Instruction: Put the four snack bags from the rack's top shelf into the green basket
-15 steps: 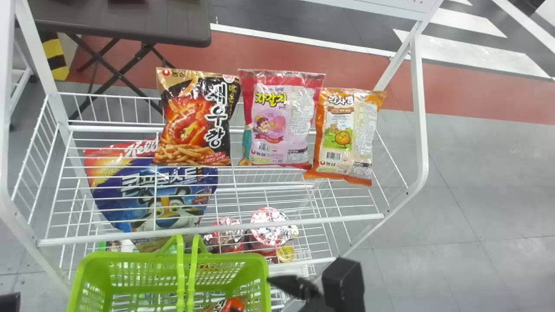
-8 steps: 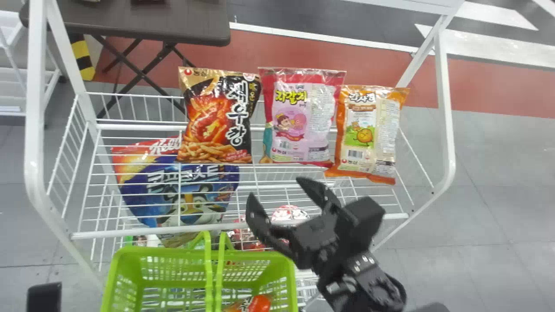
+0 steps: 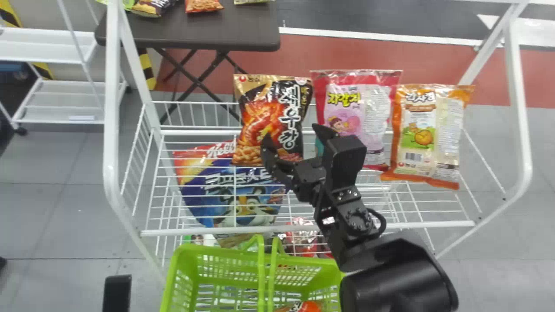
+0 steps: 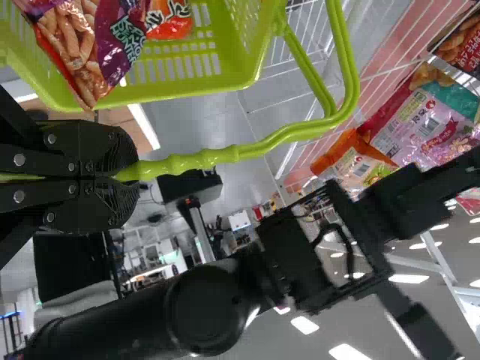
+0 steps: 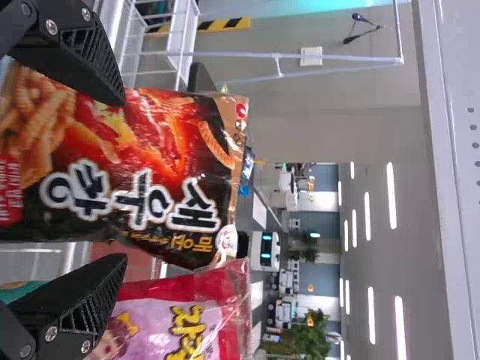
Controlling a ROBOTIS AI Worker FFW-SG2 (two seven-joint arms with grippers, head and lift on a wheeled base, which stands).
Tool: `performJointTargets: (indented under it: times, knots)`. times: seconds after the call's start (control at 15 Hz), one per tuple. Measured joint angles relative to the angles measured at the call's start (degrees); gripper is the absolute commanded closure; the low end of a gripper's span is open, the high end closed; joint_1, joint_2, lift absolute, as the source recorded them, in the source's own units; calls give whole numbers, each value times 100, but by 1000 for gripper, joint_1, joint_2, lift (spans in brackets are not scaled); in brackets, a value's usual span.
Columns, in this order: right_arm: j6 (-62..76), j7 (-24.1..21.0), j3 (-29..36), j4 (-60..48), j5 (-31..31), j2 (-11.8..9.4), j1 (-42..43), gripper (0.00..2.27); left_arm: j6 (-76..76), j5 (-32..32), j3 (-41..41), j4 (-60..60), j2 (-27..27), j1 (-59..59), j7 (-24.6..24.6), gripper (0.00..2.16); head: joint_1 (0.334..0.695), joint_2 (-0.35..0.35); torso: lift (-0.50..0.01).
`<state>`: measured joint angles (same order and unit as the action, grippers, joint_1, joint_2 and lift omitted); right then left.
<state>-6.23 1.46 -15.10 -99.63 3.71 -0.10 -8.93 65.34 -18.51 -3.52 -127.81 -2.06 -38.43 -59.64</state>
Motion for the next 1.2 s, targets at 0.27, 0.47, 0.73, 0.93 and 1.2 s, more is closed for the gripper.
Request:
performJointTargets:
  times: [0.27,0.47,0.73,0.93,1.2]
  knots:
    - [-413,111,-4,643,-95,10,789,515,1,-78,-43,31,-66,7,-15,2145,695,-53,0]
    - [-1145,461,-30,764,-132,10,1026,1963,1,-113,-69,53,-75,11,-48,2145,695,-38,0]
    - [-1279,653,-119,448,-88,10,748,2020,1,-126,-77,52,-69,11,-54,2145,695,-12,0]
    - [-1257,702,-105,-117,-53,10,407,2020,1,-127,-70,27,-42,1,-48,2145,695,-9,0]
    - [-1349,840,33,-1192,71,-96,-285,2020,1,-92,-69,-4,-17,-6,-7,2145,695,-30,0]
